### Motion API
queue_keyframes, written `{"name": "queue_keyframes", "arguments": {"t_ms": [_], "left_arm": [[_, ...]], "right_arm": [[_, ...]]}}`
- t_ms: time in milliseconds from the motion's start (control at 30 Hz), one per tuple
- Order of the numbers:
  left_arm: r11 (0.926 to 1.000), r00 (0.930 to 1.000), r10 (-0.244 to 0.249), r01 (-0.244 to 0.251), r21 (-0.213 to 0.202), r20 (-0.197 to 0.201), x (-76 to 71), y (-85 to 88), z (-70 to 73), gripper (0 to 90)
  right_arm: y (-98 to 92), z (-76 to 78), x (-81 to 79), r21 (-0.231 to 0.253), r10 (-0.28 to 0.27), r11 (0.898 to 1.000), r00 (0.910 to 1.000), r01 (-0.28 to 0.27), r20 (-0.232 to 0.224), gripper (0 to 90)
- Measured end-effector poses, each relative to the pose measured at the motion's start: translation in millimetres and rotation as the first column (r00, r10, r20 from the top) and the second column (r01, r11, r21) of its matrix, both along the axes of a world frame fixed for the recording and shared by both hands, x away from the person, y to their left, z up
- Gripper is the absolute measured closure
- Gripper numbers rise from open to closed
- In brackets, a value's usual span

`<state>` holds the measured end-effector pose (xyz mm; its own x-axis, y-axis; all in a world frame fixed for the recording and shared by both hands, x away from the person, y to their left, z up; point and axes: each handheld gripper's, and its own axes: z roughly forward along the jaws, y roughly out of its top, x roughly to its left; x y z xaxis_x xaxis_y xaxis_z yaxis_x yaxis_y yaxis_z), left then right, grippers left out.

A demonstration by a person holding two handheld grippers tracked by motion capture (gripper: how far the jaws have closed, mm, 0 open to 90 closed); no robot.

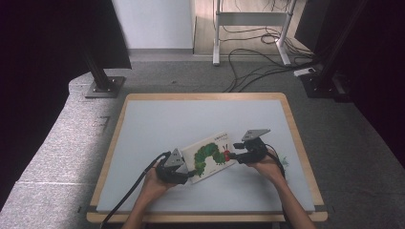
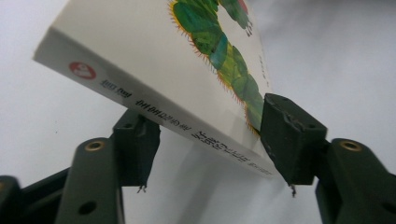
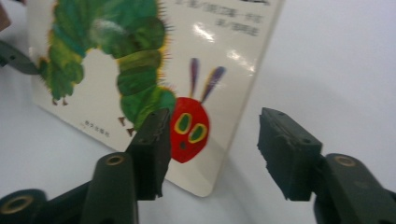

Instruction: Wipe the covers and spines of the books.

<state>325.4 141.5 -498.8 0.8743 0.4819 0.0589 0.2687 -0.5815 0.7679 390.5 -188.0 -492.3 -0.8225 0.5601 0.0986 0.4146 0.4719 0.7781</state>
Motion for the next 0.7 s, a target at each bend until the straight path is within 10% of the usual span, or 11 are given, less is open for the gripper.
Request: {"name": "queue_keyframes", "arguments": {"t_ms": [267, 700], "left_arm": [[0.9996, 0.9996, -0.023, 0.023, -0.017, -0.012, -4.5, 1.5, 5.5, 50.8], [0.9955, 0.9980, -0.039, 0.035, -0.088, -0.050, -7.2, 3.0, 13.2, 72.5]], "right_arm": [[-1.7, -4.5, 9.1, 0.052, -0.011, 0.999, 0.9988, 0.014, -0.048, 31.1], [4.5, 2.9, 3.5, 0.063, 0.075, 0.995, 0.9969, -0.074, -0.023, 47.0]]}}
